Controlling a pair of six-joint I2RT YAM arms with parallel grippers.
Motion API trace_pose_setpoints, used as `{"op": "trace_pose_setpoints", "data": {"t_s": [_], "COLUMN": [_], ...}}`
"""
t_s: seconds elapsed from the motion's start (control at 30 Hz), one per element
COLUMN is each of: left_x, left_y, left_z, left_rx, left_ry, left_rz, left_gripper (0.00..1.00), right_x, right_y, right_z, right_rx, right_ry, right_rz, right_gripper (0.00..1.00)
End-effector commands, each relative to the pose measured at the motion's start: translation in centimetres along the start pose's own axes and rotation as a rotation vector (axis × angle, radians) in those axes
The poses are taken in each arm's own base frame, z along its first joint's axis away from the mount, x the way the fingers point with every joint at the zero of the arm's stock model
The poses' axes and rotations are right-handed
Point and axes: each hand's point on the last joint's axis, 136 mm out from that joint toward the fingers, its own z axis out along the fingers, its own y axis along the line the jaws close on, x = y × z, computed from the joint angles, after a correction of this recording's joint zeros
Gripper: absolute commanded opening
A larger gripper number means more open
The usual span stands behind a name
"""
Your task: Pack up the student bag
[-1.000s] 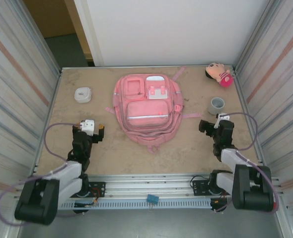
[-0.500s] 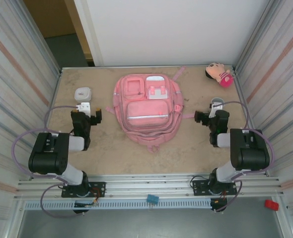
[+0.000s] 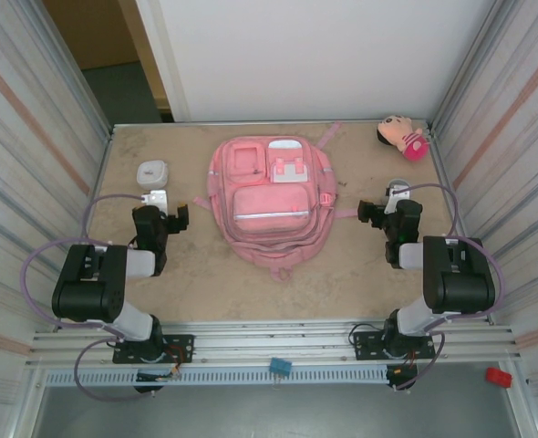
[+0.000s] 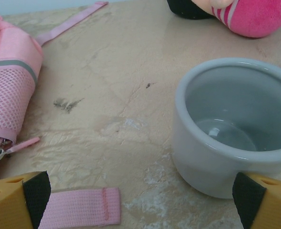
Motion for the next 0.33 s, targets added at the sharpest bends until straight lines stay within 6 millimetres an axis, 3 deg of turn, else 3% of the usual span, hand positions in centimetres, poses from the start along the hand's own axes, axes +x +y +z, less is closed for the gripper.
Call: {"op": "trace_pose_setpoints", "data": {"t_s": [0.0,0.3], "left_x": [-1.07,-1.09], "left_y": [0.08,0.09], "left_z": [-0.02,-0.04], "left_rx": [-0.008,-0.008], "left_ry": [-0.027,-0.028], "left_rz": [-0.011,-0.011], "left_gripper": [0.99,0.99], "right_x": [-0.29,-0.27], "right_y": [0.09,0.02], "right_z": [0.04,0.10], "right_rx": [0.003,0.010], "right_ry": [-0.005,-0.003], "right_rz": [0.009,0.008], "right_gripper": [0.99,0.99]}}
